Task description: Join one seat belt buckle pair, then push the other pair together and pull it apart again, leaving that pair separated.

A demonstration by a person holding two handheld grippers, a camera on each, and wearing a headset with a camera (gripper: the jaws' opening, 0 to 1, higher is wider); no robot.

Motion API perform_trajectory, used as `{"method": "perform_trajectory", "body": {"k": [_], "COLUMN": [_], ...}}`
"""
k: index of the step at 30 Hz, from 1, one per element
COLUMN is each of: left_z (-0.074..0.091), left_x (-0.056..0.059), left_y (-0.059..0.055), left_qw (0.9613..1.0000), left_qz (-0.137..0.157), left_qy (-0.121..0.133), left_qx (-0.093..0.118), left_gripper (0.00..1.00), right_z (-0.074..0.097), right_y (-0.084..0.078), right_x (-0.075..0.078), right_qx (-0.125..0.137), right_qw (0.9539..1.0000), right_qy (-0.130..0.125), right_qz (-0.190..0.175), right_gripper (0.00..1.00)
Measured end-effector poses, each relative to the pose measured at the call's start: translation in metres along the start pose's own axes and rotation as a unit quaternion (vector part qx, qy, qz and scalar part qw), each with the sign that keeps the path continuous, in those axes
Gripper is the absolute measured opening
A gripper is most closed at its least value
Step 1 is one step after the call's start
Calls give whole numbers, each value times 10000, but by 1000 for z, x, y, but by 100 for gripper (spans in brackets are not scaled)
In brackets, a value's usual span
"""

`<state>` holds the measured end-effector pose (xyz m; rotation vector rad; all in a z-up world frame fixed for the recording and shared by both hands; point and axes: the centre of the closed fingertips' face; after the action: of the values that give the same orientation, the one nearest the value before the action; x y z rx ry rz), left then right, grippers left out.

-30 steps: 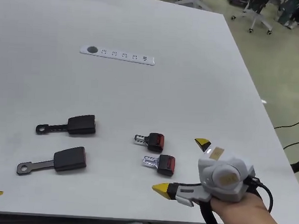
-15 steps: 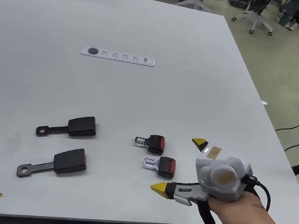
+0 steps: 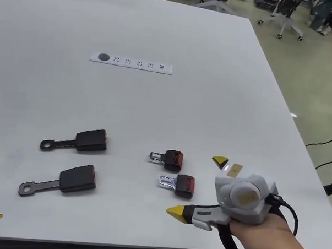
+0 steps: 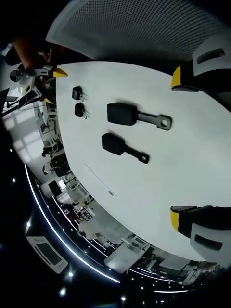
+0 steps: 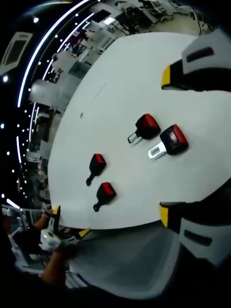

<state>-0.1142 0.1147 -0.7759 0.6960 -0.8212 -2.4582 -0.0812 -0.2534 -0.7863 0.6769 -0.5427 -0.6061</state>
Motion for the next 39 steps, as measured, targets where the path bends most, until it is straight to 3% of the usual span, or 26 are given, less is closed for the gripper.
{"method": "perform_trajectory", "body": {"k": [14, 21, 27, 33, 39], "left_z": [1, -1, 2, 4, 4], "left_x": [1, 4, 2, 1, 6], "left_y": [0, 3, 6, 9, 13], "left_qw": [10000, 9999, 9999, 9999, 9997], "left_qz": [41, 47, 90, 43, 4], "left_qy": [24, -118, -72, -67, -219], "left_qx": [-3, 52, 95, 119, 94], "left_gripper": [100, 100, 100, 100, 100], "right_z": [5, 8, 12, 17, 20], "right_y": [1, -4, -5, -12, -13], "right_x": [1, -1, 1, 6, 11], "right_qx": [46, 48, 57, -14, 8], "right_qw": [10000, 9997, 9995, 9997, 9997], "right_qy": [-30, -72, -60, -46, -88], "right_qz": [51, 214, 297, 256, 229], "right_gripper": [97, 98, 99, 95, 91]}}
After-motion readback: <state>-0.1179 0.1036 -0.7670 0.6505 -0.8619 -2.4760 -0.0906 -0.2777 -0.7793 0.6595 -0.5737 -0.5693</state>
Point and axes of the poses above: the centre of the closed fingertips' face, and the gripper's own axes: z roughly backward along the fingers, x roughly to its right, y roughly out of its top, and after that the axes turned 8 degrees about -y, right-handed
